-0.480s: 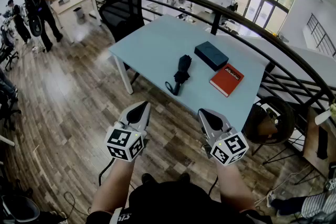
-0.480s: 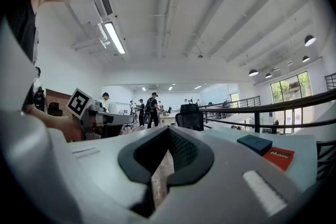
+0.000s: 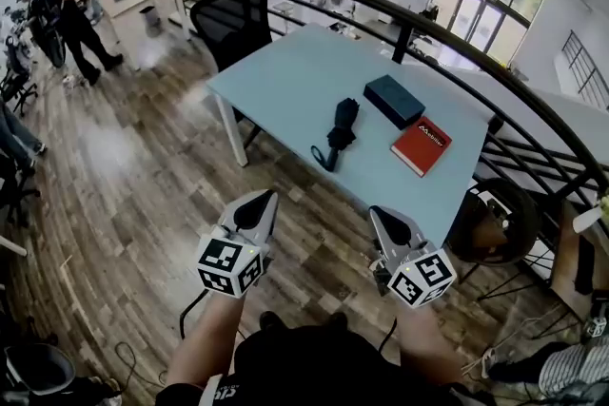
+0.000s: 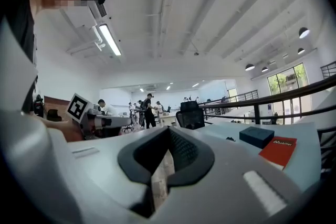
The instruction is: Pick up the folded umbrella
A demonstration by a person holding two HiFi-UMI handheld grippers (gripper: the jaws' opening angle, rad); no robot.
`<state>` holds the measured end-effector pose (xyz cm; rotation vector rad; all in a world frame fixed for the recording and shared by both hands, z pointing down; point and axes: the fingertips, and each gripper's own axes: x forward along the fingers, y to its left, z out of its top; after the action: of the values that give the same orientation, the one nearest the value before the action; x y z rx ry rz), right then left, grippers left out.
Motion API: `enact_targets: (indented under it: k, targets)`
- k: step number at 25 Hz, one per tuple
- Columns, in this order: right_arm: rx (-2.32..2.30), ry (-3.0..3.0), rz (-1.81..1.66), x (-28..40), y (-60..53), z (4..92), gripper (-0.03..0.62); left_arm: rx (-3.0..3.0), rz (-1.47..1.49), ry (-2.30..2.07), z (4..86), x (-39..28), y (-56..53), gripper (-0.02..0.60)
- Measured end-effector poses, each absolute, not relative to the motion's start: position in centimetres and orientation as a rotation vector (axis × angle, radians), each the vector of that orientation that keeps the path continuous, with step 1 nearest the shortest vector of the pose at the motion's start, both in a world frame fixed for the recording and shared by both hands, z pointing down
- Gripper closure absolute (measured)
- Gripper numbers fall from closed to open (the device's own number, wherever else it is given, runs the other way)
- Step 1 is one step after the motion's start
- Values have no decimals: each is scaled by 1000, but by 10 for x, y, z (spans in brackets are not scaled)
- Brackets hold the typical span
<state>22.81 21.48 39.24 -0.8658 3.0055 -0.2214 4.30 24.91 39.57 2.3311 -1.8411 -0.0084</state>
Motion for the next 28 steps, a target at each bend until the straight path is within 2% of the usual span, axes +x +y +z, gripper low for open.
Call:
enact_targets:
  k: [18,28]
  targets:
    - [-782,2985,-378,121,263,409,587,2190,-60,-1866,436,-73,316,577]
    - [-759,3041,-462,93,261,428,592,2174,-94,-1843,450,-93,316,577]
